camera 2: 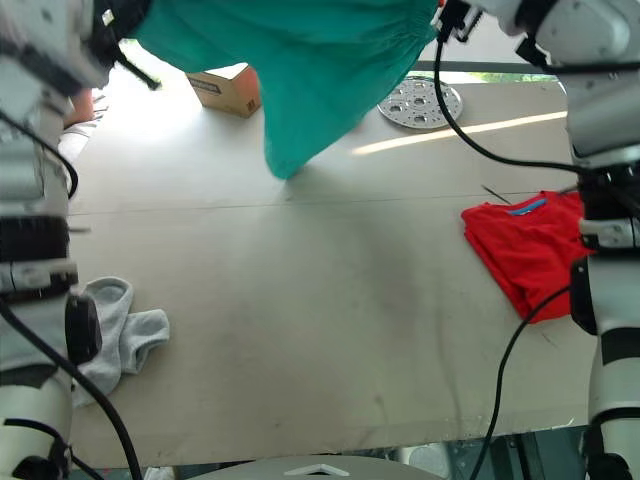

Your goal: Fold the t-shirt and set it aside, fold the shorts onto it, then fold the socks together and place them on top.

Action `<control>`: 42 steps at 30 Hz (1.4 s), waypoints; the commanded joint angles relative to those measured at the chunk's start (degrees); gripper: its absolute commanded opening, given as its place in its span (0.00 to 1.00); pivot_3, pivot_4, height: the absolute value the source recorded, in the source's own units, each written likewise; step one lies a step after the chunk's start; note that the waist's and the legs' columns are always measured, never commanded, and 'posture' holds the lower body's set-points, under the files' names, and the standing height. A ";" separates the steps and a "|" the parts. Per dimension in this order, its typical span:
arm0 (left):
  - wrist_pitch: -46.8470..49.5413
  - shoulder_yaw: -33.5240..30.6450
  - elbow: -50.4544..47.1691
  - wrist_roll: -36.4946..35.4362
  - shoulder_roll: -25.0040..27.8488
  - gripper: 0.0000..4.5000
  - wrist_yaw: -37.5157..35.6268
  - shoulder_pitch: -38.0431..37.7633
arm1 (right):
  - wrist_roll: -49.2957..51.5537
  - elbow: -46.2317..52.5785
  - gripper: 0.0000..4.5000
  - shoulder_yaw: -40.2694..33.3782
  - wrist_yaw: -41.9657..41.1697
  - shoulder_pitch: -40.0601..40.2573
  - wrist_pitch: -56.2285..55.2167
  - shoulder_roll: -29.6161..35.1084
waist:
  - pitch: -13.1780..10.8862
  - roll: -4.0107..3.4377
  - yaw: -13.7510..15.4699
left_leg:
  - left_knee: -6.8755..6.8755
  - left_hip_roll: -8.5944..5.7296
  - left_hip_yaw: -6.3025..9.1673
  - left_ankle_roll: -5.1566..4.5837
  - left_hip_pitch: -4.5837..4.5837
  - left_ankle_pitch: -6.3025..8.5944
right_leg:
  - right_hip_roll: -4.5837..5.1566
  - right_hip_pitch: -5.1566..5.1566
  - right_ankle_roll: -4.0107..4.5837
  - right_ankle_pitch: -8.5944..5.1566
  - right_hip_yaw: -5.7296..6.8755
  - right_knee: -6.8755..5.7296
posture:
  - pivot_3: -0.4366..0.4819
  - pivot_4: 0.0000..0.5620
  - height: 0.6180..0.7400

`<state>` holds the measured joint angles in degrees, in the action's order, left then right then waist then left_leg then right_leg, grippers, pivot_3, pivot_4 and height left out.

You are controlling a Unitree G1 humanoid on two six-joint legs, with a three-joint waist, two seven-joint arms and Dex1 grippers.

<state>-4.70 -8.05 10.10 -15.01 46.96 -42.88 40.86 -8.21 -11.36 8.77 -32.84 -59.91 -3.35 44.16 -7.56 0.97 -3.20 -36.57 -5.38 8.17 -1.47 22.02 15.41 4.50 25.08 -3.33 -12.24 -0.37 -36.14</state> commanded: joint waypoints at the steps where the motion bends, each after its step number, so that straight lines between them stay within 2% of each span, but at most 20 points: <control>1: 6.18 -6.01 -11.80 -4.36 3.09 0.01 -3.09 -13.39 | 6.50 11.60 0.00 -6.64 -6.77 12.31 9.58 4.59 | -0.11 -0.08 -0.16 | -0.08 0.00 -0.07 0.00 0.06 0.00 | -0.03 -0.03 0.00 0.00 -0.07 0.03 | 0.48 0.27 1.00; 5: 10.82 -7.07 -26.11 -5.52 2.52 0.01 -4.67 -33.91 | 12.94 25.95 0.00 -10.59 -12.47 31.49 17.75 7.90 | -0.41 -0.55 0.76 | -0.57 0.00 -0.24 -0.05 -0.04 0.02 | -0.09 -0.21 -0.01 0.01 -0.36 0.01 | 0.48 0.27 1.00; 7: 9.55 -6.56 -29.88 -3.65 2.06 0.01 -5.49 -42.35 | 14.60 30.18 0.00 -11.91 -14.49 39.56 19.21 9.60 | -0.51 -0.71 1.35 | -0.57 0.01 -0.45 -0.45 -0.35 0.26 | -0.10 -0.40 0.01 0.05 -0.53 -0.09 | 0.48 0.27 1.00; 10: 8.50 -5.21 -33.44 -2.38 1.07 0.01 -8.10 -56.60 | 16.71 35.76 0.00 -13.45 -18.53 53.90 20.52 11.94 | -0.47 -0.69 2.53 | -0.60 0.25 -0.49 -0.49 -0.60 0.27 | -0.39 -0.77 0.29 0.36 -0.52 0.26 | 0.48 0.27 1.00; 12: 8.85 -5.66 -34.95 -3.58 2.52 0.01 -12.16 -64.75 | 20.59 40.07 0.00 -15.77 -21.23 60.17 23.88 13.18 | -0.48 -0.61 2.68 | -0.56 0.45 -0.60 -0.68 -1.41 0.46 | -0.45 -1.64 0.29 0.19 -0.48 0.42 | 0.48 0.27 1.00; 16: 15.03 -11.87 -39.76 -11.82 6.70 0.01 -21.81 -75.65 | 27.81 46.15 0.00 -22.17 -27.85 68.80 29.56 16.77 | -0.58 -0.64 3.04 | -0.72 0.50 -0.70 -0.71 -1.31 0.49 | -0.47 -1.56 0.18 0.01 -0.51 0.38 | 0.48 0.27 1.00; 19: 20.68 -18.65 -42.03 -17.97 10.57 0.01 -28.11 -79.15 | 32.79 49.13 0.00 -26.79 -31.96 73.26 33.59 18.92 | -0.54 -0.52 3.64 | -0.74 0.51 -0.72 -0.70 -1.31 0.50 | -0.47 -1.59 0.15 -0.02 -0.47 0.40 | 0.48 0.27 1.00; 21: 25.98 -22.17 -42.02 -23.37 13.57 0.01 -29.17 -75.56 | 36.34 49.94 0.00 -28.85 -32.07 73.09 36.97 19.30 | -0.52 -0.47 4.02 | -0.73 0.56 -0.71 -0.70 -1.33 0.50 | -0.50 -1.61 0.14 -0.03 -0.33 0.41 | 0.48 0.27 1.00; 23: 29.05 -22.67 -40.51 -25.80 16.30 0.01 -29.25 -69.82 | 38.08 49.86 0.00 -29.51 -31.61 71.87 38.40 19.40 | -0.59 -0.51 4.20 | -0.74 0.56 -0.72 -0.71 -1.29 0.50 | -0.46 -1.64 0.13 -0.04 -0.19 0.42 | 0.48 0.27 1.00; 25: 28.62 -20.12 -37.67 -24.26 17.88 0.01 -27.76 -62.42 | 37.32 48.41 0.00 -28.30 -29.49 69.13 37.97 18.83 | -0.61 -0.51 4.14 | -0.74 0.57 -0.83 -0.70 -1.33 0.50 | -0.45 -1.66 0.13 -0.04 -0.13 0.43 | 0.48 0.27 1.00; 26: 28.26 -16.60 -34.72 -22.08 18.53 0.01 -25.83 -55.79 | 35.89 46.55 0.00 -26.55 -27.63 66.59 37.79 18.56 | -0.66 -0.50 4.10 | -0.74 0.57 -0.84 -0.70 -1.33 0.50 | -0.45 -1.67 0.13 -0.04 -0.11 0.43 | 0.48 0.27 1.00; 28: 23.88 -2.99 -22.29 -9.53 15.93 0.01 -21.28 -31.87 | 29.70 39.79 0.00 -19.54 -22.53 57.39 37.40 18.05 | -0.71 -0.52 4.28 | -0.71 0.57 -0.88 -0.70 -1.41 0.49 | -0.45 -1.70 0.11 -0.02 -0.13 0.43 | 0.48 0.27 1.00; 31: 17.24 10.18 -5.93 3.16 9.89 0.01 -19.35 -7.88 | 25.69 32.85 0.00 -11.50 -18.08 44.50 40.66 16.11 | -0.78 -0.14 4.21 | -0.81 0.57 -1.03 -0.33 -1.33 0.24 | -0.62 -1.77 0.20 0.48 0.12 0.48 | 0.48 0.27 1.00; 34: 9.34 17.14 8.71 10.37 3.74 0.01 -18.40 5.51 | 21.72 26.70 0.00 -4.33 -16.19 33.58 41.78 12.91 | -0.76 0.10 3.71 | -0.80 0.58 -1.15 -0.16 -1.27 0.13 | -0.56 -1.67 0.19 0.48 -0.09 0.48 | 0.48 0.27 1.00; 37: -0.36 22.38 23.42 17.08 -1.09 0.01 -17.30 14.27 | 15.43 19.78 0.00 3.54 -16.90 24.67 40.71 11.01 | -0.78 0.12 3.20 | -0.74 0.59 -1.32 -0.16 -0.87 0.13 | -0.52 -1.16 0.16 0.46 -0.31 0.54 | 0.48 0.27 1.00; 40: -8.62 25.61 37.53 23.20 -6.13 0.01 -11.17 21.57 | 10.79 10.50 0.00 8.47 -16.15 16.42 39.71 6.51 | -0.76 0.13 2.52 | -0.67 0.61 -1.32 -0.15 -0.49 0.13 | -0.48 -0.70 0.08 0.42 -0.32 0.51 | 0.48 0.27 1.00; 42: -12.29 28.14 46.16 27.87 -10.30 0.01 -4.49 26.32 | 7.97 3.85 0.00 11.59 -16.45 11.89 39.04 3.24 | -0.76 0.13 2.41 | -0.77 0.59 -1.36 -0.15 -0.05 0.12 | -0.47 -0.24 0.07 0.43 -0.32 0.37 | 0.48 0.27 1.00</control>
<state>-13.36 19.56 50.88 9.02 37.56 -53.07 63.45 2.92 -3.62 19.53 -49.53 -45.38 36.49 48.05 -8.32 1.11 -0.78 -37.41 -4.80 6.79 -1.62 21.98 15.54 4.05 24.87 -3.26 -11.81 -0.68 -35.86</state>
